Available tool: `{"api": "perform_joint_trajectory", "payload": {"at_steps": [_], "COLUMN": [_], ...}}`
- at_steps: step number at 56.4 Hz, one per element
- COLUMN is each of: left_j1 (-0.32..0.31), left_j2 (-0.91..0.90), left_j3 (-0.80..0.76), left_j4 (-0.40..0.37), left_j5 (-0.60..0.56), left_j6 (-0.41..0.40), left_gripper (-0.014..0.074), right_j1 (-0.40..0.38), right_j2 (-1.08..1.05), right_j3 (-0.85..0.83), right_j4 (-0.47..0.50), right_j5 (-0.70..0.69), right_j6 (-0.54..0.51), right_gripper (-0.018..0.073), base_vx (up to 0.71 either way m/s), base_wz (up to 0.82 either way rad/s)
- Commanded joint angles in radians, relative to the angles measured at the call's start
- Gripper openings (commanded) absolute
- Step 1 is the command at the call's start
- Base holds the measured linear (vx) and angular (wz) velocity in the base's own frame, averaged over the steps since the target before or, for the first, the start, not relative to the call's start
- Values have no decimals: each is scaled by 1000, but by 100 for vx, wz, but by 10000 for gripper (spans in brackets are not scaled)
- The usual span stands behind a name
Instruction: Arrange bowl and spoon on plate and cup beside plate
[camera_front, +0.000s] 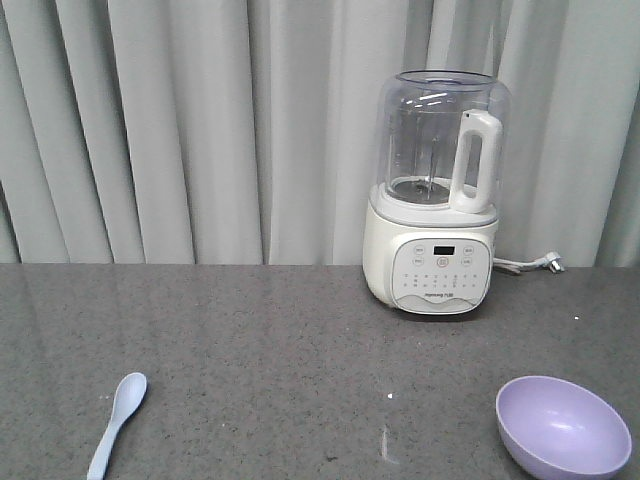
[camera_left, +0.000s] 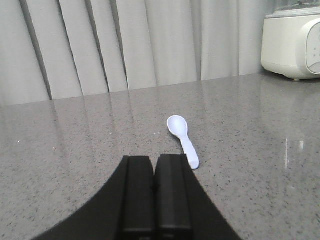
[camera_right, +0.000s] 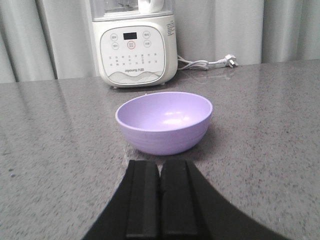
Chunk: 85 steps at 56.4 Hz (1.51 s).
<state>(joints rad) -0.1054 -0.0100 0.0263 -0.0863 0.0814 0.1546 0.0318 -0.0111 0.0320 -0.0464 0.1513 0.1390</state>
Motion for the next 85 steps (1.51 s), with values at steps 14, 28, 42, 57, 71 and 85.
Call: {"api": "perform_joint_trajectory", "payload": {"at_steps": [14, 28, 42, 57, 71, 85], "left_j1": [1, 1, 1, 1, 1, 1], "left_j2": [-6, -6, -6, -6, 222, 763], "left_j3": [-26, -26, -26, -83, -564, -900], "left_j4": [-3, -3, -3, -87, -10, -9], "left_j5": [-81, -81, -108, -338, -187, -108], "left_j6": [-2, -2, -2, -203, -155, -155], "left_gripper": [-6, -6, -6, -6, -6, -6], "right_j1": [-7, -7, -7, -7, -7, -7], "right_j2": [-5, -5, -5, -5, 207, 651], "right_j3": [2, 2, 2, -77, -590, -838], "right_j4": [-4, -4, 34, 46, -42, -33], "right_j5": [-82, -82, -103, -272, -124, -151], "right_j6": [-1, -1, 0, -21, -176, -183], "right_gripper": [-8, -8, -8, -8, -8, -8], "base_vx": [13, 4, 0, 0, 0, 0], "base_wz": [-7, -3, 0, 0, 0, 0]}}
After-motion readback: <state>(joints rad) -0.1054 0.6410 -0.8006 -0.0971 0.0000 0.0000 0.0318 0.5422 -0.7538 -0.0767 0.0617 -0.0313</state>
